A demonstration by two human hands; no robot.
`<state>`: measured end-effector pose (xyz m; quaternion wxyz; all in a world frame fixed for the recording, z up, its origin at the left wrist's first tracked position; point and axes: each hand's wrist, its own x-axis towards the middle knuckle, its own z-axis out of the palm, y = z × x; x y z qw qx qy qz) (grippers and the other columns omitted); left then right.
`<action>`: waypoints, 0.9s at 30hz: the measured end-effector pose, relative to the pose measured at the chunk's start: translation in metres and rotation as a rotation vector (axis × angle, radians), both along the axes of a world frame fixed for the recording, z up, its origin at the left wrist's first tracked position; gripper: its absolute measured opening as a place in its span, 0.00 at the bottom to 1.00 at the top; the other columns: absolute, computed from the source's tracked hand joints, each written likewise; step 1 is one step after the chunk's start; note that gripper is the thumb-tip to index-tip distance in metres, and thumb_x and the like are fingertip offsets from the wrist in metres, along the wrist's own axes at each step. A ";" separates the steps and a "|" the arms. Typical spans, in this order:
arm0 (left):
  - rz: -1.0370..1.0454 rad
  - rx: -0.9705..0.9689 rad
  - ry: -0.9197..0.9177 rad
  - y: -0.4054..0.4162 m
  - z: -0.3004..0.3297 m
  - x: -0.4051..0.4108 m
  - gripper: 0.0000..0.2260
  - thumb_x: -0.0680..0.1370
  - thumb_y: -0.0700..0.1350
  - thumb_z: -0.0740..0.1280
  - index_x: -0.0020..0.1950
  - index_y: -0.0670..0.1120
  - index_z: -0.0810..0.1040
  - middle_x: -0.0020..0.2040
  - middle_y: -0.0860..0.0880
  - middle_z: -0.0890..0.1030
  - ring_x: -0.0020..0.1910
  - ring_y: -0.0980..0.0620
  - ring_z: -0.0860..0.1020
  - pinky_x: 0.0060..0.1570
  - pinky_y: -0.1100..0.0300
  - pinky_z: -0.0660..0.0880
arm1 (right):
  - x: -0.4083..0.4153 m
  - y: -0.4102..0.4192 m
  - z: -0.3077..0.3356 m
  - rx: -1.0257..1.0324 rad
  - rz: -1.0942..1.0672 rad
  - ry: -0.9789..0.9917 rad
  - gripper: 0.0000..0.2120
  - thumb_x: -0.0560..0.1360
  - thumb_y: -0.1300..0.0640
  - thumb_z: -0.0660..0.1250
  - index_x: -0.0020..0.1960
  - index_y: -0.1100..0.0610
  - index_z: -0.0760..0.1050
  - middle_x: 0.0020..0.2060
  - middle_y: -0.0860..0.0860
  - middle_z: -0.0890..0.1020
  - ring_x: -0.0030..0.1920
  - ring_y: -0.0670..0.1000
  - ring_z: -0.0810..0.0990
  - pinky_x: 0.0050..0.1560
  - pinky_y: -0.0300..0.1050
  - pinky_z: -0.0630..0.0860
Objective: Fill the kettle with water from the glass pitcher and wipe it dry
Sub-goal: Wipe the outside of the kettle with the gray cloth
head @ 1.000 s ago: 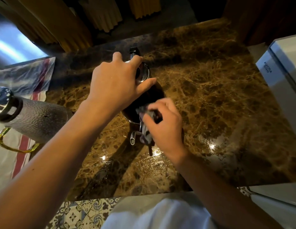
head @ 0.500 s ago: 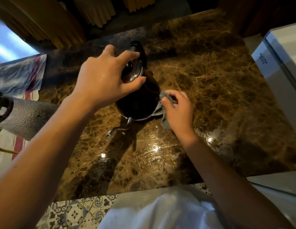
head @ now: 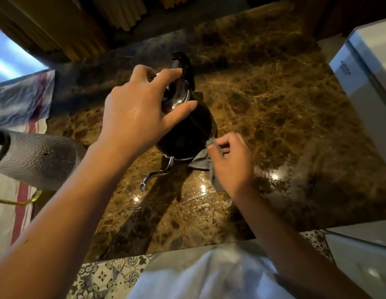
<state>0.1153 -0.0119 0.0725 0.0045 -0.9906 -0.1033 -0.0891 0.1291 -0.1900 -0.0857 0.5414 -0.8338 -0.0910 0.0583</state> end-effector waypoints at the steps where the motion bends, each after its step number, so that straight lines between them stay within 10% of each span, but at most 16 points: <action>1: 0.018 0.014 -0.007 -0.002 -0.001 0.002 0.34 0.77 0.74 0.57 0.78 0.59 0.66 0.71 0.42 0.74 0.56 0.40 0.81 0.47 0.51 0.77 | -0.006 0.001 0.000 0.000 0.013 -0.018 0.06 0.78 0.54 0.73 0.47 0.52 0.75 0.48 0.46 0.76 0.47 0.51 0.80 0.47 0.59 0.81; 23: 0.055 0.198 0.015 0.000 0.003 0.027 0.37 0.76 0.76 0.55 0.73 0.49 0.67 0.63 0.36 0.76 0.41 0.35 0.79 0.34 0.52 0.70 | -0.009 0.006 -0.002 -0.031 -0.006 -0.126 0.04 0.76 0.53 0.75 0.48 0.51 0.81 0.48 0.44 0.80 0.47 0.47 0.82 0.46 0.54 0.82; 27: 0.083 0.262 0.021 0.002 0.005 0.029 0.40 0.75 0.78 0.53 0.73 0.48 0.67 0.62 0.36 0.77 0.43 0.34 0.79 0.35 0.50 0.67 | 0.029 0.004 0.007 -0.003 -0.078 -0.131 0.04 0.77 0.53 0.75 0.52 0.50 0.84 0.51 0.44 0.81 0.50 0.44 0.81 0.50 0.36 0.80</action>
